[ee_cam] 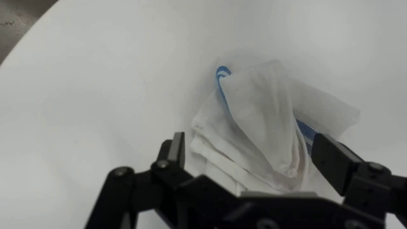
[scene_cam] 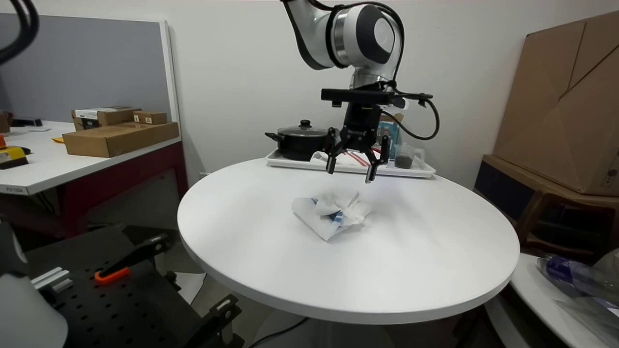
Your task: Fold the towel on the table
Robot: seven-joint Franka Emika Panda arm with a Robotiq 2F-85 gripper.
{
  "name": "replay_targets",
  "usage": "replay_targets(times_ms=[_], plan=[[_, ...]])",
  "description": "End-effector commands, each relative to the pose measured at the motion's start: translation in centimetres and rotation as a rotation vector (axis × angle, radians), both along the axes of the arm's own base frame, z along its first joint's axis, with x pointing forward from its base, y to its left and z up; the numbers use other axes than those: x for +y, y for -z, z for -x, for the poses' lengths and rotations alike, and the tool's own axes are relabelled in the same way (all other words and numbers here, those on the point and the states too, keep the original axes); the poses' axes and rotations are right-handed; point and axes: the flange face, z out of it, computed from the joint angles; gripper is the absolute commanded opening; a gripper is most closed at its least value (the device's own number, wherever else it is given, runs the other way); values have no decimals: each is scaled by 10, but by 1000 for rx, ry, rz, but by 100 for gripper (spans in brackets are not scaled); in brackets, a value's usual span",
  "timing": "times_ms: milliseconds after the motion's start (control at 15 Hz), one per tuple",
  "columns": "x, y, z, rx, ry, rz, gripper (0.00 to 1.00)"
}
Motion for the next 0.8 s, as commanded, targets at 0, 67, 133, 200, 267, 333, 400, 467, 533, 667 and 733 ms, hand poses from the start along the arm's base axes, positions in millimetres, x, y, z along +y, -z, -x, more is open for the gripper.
replay_targets(times_ms=[0, 67, 133, 200, 267, 333, 400, 467, 533, 667, 733], plan=[[34, -9, 23, 27, -100, 49, 100], [42, -14, 31, 11, -100, 68, 100], [50, -22, 39, -25, -82, 85, 100], [57, -33, 49, -61, -47, 89, 100], [63, -43, 59, -102, 2, 93, 100], [68, -53, 70, -142, 51, 93, 100], [72, -63, 84, -170, 98, 89, 100], [75, -71, 96, -205, 136, 93, 100], [77, -79, 110, -234, 179, 92, 100], [83, -92, 142, -254, 225, 91, 100], [86, -98, 157, -258, 227, 86, 100]])
